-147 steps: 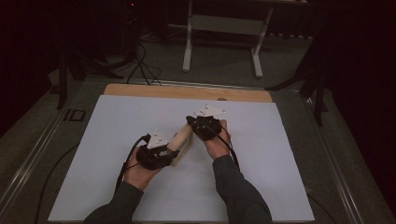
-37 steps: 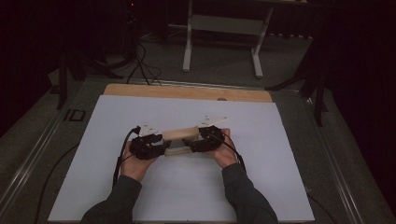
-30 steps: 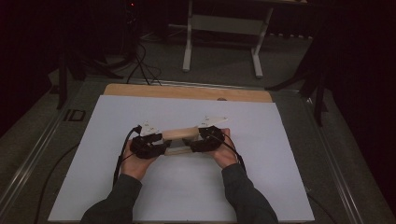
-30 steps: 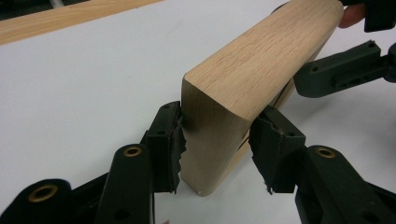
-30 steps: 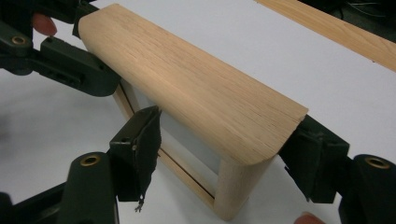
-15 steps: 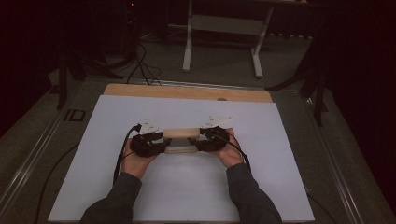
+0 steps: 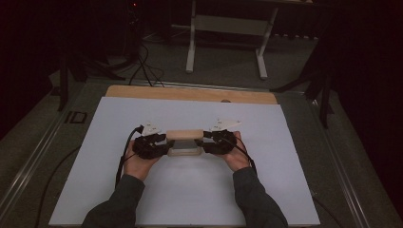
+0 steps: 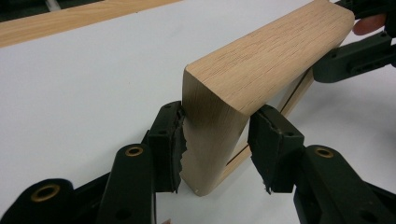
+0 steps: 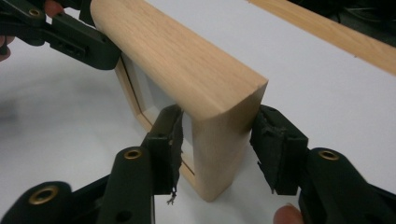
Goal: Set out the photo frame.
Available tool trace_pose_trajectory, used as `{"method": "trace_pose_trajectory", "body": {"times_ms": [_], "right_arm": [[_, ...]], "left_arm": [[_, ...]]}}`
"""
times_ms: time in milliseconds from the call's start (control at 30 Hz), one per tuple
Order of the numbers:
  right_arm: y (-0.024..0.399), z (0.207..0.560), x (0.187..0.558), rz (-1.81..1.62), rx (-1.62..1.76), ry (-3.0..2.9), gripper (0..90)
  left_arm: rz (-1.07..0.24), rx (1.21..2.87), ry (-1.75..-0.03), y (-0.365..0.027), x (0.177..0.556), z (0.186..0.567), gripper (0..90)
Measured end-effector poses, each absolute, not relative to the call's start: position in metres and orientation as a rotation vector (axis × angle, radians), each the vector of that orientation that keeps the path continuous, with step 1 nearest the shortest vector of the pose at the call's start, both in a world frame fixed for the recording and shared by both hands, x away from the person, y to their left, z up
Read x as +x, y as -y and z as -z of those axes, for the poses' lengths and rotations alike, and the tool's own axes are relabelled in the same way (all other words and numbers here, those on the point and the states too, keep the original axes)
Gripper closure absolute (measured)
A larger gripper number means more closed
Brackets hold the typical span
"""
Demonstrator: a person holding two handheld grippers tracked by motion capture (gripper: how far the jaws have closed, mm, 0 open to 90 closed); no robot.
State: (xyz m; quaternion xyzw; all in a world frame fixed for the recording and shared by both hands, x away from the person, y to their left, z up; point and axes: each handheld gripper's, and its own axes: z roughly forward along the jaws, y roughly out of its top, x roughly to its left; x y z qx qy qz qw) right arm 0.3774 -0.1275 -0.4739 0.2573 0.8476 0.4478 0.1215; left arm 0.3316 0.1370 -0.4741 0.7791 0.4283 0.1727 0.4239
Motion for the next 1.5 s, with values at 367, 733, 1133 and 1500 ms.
{"method": "trace_pose_trajectory", "body": {"times_ms": [367, 733, 1133, 1500], "right_arm": [[0.121, 0.471, 0.378, -1.290, 0.760, -2.472, 54.3], [0.107, 0.472, 0.381, -1.303, 0.796, -2.466, 54.3], [0.104, 0.471, 0.384, -1.308, 0.847, -2.464, 55.6], [0.113, 0.467, 0.385, -1.300, 0.851, -2.436, 56.6]], "left_arm": [[-0.461, 1.966, -1.072, -0.139, 0.335, 0.472, 55.5], [-0.468, 1.950, -1.095, -0.151, 0.337, 0.469, 55.2], [-0.423, 1.887, -1.134, -0.157, 0.347, 0.472, 61.1], [-0.371, 1.873, -1.118, -0.157, 0.357, 0.479, 50.5]]}}
